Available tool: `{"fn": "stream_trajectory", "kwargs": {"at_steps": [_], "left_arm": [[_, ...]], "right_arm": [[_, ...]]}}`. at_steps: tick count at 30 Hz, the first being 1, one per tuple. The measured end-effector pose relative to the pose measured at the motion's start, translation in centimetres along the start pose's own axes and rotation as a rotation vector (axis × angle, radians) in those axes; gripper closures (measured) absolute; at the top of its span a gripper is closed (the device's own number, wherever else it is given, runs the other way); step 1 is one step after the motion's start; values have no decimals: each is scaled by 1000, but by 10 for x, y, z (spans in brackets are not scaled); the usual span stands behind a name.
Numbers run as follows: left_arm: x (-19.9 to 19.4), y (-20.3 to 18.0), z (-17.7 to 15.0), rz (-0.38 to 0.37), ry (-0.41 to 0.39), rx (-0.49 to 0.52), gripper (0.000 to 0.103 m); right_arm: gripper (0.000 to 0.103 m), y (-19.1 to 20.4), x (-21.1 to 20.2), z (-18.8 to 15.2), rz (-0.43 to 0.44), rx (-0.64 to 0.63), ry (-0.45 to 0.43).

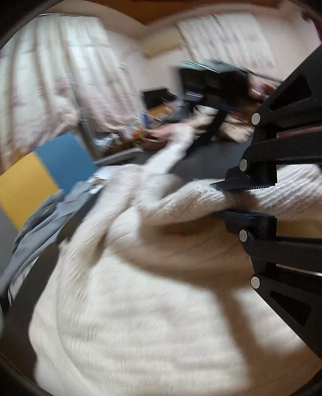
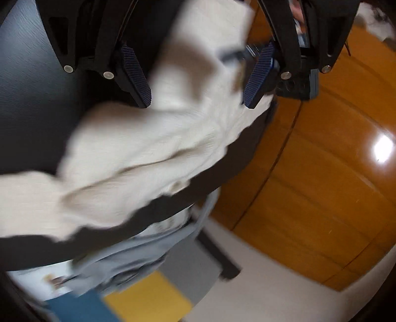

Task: Fold clothes

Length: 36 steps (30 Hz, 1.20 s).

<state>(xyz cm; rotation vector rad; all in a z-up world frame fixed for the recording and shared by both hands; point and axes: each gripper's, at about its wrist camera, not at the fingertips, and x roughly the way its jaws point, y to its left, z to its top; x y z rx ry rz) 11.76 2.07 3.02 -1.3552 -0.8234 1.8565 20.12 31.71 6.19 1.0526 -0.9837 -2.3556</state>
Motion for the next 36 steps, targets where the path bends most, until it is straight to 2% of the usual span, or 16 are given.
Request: {"fn": "stream_trajectory", "kwargs": {"at_steps": [3,4,5,7,9,11,17,20,21,22,23,24,27,29,32,36], "left_arm": [[-5,42,10,37,-48,-71,90],[-5,55,11,48,-56,-83,95],[-5,67,12,59,-64,-95,96],[-6,69,10,60,-83,-54,96],[-7,70,8,59,-103,-7,96],[-9,70,6,58,-122,41,95],[-2,63,-2,77,-148,110,96],[-2,66,-3,76,-157,121,96],[-2,67,-3,78,-159,125,96],[-3,68,-3,78,-158,125,96],[-1,63,-2,70,-153,113,96],[2,57,-1,60,-146,98,96],[-3,60,5,22,-120,16,92],[-6,61,8,7,-115,-32,83],[-10,58,8,50,-122,-25,82],[-10,51,-1,111,-117,42,82]], "right_arm": [[31,-16,-10,-21,-8,70,8],[39,-20,-6,-29,-10,87,32],[49,-20,2,-37,-14,86,65],[59,-20,17,-48,-30,70,130],[59,-16,37,-56,-30,58,186],[59,-12,53,-60,-16,55,198],[40,-6,80,-49,-11,76,143],[39,-4,89,-44,-3,85,139],[44,-4,90,-44,8,92,150],[70,-5,92,-45,17,104,162],[87,-7,93,-47,26,116,174],[87,-7,94,-48,33,124,181],[91,-8,79,-49,49,125,155],[91,-7,58,-46,52,107,127],[92,-4,21,-39,35,66,85],[92,-1,-31,-38,-30,-3,41]]}}
